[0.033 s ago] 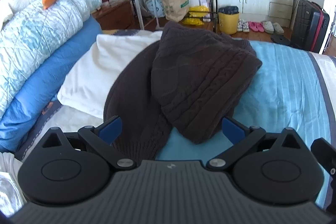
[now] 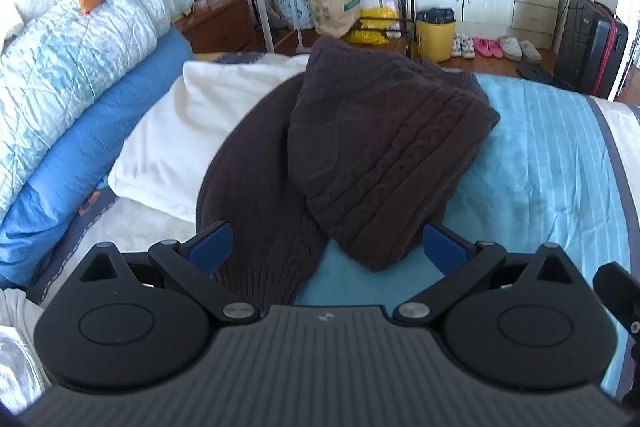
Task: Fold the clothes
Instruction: 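Approach the dark brown cable-knit sweater with both grippers open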
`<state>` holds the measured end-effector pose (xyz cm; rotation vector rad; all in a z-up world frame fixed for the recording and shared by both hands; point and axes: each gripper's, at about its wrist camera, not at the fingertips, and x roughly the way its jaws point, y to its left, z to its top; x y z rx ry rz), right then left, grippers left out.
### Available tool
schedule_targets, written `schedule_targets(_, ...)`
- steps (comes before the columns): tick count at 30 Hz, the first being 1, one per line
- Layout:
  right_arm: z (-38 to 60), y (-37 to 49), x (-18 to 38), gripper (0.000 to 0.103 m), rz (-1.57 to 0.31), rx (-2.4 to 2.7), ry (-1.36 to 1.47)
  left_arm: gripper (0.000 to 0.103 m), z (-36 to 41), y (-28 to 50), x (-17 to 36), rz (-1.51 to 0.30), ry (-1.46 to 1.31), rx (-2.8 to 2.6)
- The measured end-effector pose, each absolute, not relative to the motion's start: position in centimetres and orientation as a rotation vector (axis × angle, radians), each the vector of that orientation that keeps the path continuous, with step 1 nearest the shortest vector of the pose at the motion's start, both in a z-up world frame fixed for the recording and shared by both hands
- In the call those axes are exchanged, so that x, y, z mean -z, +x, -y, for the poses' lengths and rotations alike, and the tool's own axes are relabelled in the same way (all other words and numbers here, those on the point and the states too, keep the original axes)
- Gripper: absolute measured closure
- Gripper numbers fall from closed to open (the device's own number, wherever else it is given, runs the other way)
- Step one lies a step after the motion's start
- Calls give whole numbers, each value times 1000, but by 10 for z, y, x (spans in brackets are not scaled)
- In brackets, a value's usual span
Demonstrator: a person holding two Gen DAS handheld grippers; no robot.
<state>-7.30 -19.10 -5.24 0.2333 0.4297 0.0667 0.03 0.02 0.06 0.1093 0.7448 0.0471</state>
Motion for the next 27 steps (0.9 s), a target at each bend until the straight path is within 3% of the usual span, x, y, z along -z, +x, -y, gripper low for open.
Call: schedule_targets(27, 193, -71, 62, 0, -455, -52, 275, 0, -5, 26, 10, -829, 119, -35)
